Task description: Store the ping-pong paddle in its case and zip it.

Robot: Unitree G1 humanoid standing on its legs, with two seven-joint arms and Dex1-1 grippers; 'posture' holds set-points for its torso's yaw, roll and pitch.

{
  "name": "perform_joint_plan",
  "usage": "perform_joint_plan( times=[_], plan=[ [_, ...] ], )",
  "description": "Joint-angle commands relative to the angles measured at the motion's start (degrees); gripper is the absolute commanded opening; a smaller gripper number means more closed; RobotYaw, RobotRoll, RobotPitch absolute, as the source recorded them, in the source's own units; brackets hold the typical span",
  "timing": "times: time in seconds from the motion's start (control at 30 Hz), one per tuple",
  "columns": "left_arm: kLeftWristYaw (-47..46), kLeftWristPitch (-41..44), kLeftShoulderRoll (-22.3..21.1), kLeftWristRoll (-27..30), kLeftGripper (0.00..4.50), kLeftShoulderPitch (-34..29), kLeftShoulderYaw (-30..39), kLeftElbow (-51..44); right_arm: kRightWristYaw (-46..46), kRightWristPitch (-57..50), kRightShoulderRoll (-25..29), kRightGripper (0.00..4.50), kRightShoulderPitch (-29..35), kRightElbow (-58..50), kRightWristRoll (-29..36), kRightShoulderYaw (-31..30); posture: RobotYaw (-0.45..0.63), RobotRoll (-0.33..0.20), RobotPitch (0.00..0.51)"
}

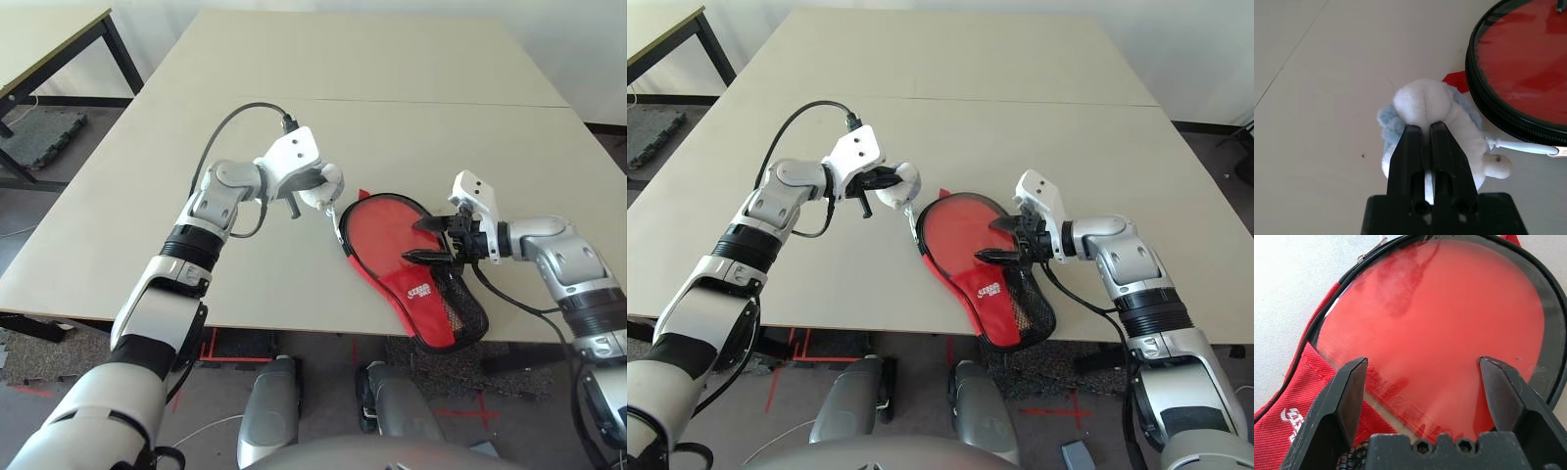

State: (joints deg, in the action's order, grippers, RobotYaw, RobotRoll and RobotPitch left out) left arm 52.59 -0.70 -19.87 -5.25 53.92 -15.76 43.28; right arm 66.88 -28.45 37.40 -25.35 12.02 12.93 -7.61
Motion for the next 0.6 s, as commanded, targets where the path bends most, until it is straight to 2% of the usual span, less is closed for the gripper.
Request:
perform_joint_plan(
  times=[0.03, 0.33, 0.6],
  plan=[
    [-2.25, -4.50, 1.21, -2.62, 0.02, 3.51, -0.72, 5.64, -0.27, -3.38, 0.12, 4.50, 3.68, 0.07, -0.30, -2.13, 0.11, 0.000, 0.158],
    [-10.69, -12.65, 3.94, -7.84, 0.02, 11.64, -1.39, 20.27, -1.42, -4.82, -0.06, 4.50, 5.95, -2.41, 0.16, -1.84, 0.09, 0.000, 0.163],
    [-14.99, -16.23, 7.41, -11.04, 0.02, 17.55, -1.64, 27.59, -2.21, -4.86, -0.26, 4.50, 6.67, -2.84, 0.24, -2.06, 0.07, 0.000, 0.164]
  ],
)
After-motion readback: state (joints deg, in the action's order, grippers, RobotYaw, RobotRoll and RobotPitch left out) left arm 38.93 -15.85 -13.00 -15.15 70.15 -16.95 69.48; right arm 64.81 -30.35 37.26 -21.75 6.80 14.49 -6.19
